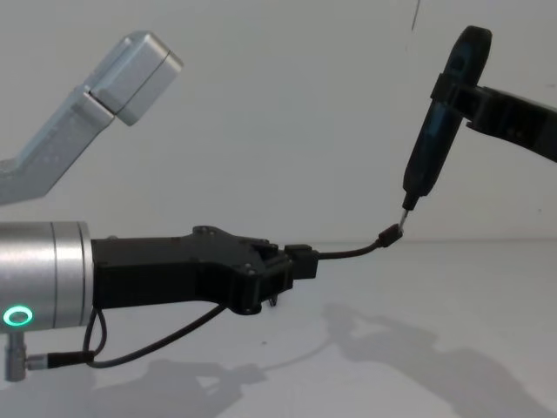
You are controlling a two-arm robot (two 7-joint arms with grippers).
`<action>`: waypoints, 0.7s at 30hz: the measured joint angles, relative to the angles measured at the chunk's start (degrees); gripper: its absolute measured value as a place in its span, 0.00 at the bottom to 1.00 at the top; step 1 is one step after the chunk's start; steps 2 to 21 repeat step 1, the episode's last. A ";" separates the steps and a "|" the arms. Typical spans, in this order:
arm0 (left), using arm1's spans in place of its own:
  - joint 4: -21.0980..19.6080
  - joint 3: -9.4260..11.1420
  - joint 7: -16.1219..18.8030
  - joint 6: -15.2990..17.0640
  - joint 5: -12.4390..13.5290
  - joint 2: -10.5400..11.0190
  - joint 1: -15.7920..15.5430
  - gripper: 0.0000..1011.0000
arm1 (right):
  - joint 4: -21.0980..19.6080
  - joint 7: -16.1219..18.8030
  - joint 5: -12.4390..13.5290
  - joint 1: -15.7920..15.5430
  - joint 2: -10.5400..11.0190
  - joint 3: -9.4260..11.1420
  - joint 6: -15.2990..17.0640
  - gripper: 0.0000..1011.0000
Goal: Pick up the data cable with the one hand.
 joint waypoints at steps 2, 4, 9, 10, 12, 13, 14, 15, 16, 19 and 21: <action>0.00 0.00 0.00 0.00 0.00 0.00 0.00 0.04 | -0.01 0.00 0.01 0.00 0.00 -0.03 0.01 0.27; 0.00 0.00 0.00 0.00 0.00 0.00 0.00 0.04 | -0.01 0.00 0.01 0.00 0.00 -0.03 0.01 0.27; 0.00 0.00 0.00 0.00 0.00 0.00 0.00 0.04 | -0.01 0.00 0.01 0.00 0.00 -0.03 0.01 0.27; 0.00 0.00 0.00 0.00 0.00 0.00 0.00 0.04 | -0.01 0.00 0.01 0.00 0.00 -0.03 0.01 0.27; 0.00 0.00 0.00 0.00 0.00 0.00 0.00 0.04 | -0.01 0.00 0.01 0.00 0.00 -0.03 0.01 0.27; 0.00 0.00 0.00 0.00 0.00 0.00 0.00 0.04 | -0.01 0.00 0.01 0.00 0.00 -0.03 0.01 0.27; 0.00 0.00 0.00 0.00 0.00 0.00 0.00 0.04 | -0.01 0.00 0.01 0.00 0.00 -0.03 0.01 0.27; 0.00 0.00 0.00 0.00 0.00 0.00 0.00 0.04 | -0.01 0.00 0.01 0.00 0.00 -0.03 0.01 0.27; 0.00 0.00 0.00 0.00 0.00 0.00 0.00 0.04 | -0.01 0.00 0.01 0.00 0.00 -0.03 0.01 0.27; 0.00 0.00 0.00 0.00 0.00 0.00 0.00 0.04 | -0.01 0.00 0.01 0.00 0.00 -0.03 0.01 0.27; 0.00 0.00 0.00 0.00 0.00 0.00 0.00 0.04 | -0.01 0.00 0.01 0.00 0.00 -0.03 0.01 0.27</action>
